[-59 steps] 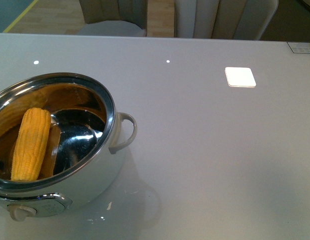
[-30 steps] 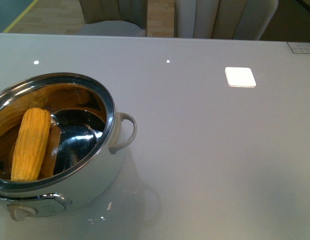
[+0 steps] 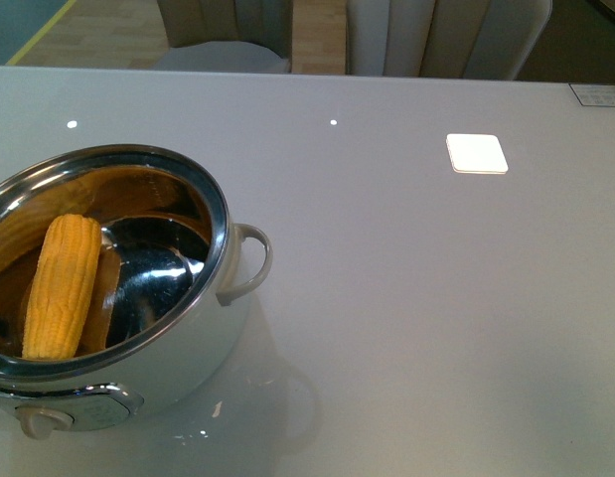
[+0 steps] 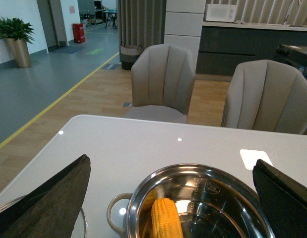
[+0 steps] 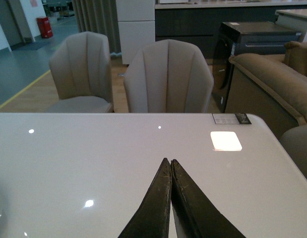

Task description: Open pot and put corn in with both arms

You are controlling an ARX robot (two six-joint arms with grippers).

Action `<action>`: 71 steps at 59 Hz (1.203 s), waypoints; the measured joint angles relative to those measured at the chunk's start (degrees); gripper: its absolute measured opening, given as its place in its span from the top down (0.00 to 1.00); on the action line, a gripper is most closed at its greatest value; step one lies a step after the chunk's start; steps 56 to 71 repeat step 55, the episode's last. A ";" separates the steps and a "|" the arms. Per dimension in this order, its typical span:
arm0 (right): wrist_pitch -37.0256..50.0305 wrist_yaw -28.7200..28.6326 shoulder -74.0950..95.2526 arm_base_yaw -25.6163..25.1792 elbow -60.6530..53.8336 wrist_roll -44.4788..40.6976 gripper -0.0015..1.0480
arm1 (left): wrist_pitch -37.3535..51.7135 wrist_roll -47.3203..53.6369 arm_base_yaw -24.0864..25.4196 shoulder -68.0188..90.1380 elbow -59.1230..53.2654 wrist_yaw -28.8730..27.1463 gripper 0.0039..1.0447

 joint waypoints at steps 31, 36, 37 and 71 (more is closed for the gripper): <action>-0.02 0.00 0.00 0.00 0.00 0.00 0.08 | 0.00 0.00 0.00 0.00 0.00 0.00 0.06; 0.00 0.00 0.00 0.00 0.00 0.02 0.08 | 0.00 0.00 0.00 0.00 0.00 0.00 0.06; 0.00 0.00 0.00 0.00 0.00 0.00 0.08 | 0.00 0.00 0.00 0.00 0.00 0.00 0.06; -0.02 0.00 0.00 0.00 0.00 0.00 0.08 | 0.00 0.00 0.00 0.00 0.00 0.00 0.06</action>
